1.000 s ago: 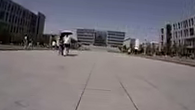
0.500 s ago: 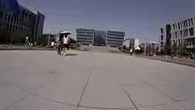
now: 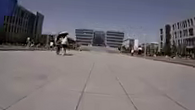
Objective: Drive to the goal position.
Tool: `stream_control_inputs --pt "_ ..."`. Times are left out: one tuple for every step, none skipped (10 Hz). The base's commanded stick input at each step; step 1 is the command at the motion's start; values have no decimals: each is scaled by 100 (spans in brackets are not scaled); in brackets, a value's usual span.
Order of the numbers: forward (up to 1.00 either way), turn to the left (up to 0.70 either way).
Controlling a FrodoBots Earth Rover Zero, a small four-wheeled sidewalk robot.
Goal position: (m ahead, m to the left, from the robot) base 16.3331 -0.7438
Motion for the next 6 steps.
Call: stream_control_inputs --pt "100 0" --pt "100 0" --pt "100 0" --pt "100 0" --pt "100 29" --pt "100 39"
